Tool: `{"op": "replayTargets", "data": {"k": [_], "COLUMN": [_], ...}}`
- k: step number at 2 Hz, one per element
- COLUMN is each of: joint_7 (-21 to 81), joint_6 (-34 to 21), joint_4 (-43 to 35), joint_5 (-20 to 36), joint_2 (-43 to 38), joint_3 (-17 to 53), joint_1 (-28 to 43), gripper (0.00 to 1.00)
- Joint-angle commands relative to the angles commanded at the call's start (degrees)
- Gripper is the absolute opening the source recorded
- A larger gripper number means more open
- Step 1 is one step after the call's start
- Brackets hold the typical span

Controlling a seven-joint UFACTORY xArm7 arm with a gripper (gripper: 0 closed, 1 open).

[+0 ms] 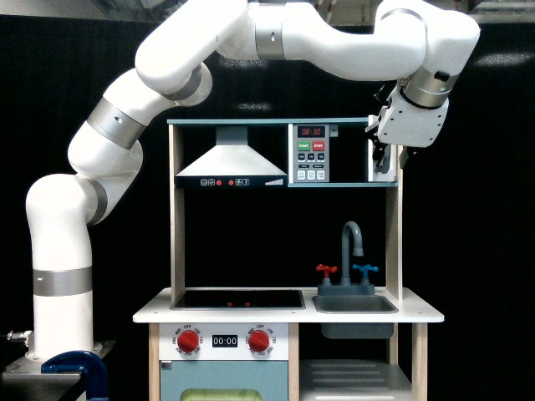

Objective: Open the oven door

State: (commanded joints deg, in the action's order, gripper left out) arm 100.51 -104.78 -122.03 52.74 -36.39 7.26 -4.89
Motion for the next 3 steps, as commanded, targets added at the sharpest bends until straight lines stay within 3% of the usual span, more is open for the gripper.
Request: {"op": "replayTargets", "data": {"k": [1, 2, 3], "joint_7": [13.27, 19.88, 21.68], "joint_6": [3.12, 2.47, 1.33], "joint_4": [25.67, 34.42, 34.76], "joint_5": [-5.53, -8.97, -10.21], "joint_2": [14.2, 19.05, 19.12], "joint_3": [0.4, 0.92, 0.65], "joint_1": [-5.02, -9.7, -12.18], "gripper": [1.0, 1.0, 1.0]}}
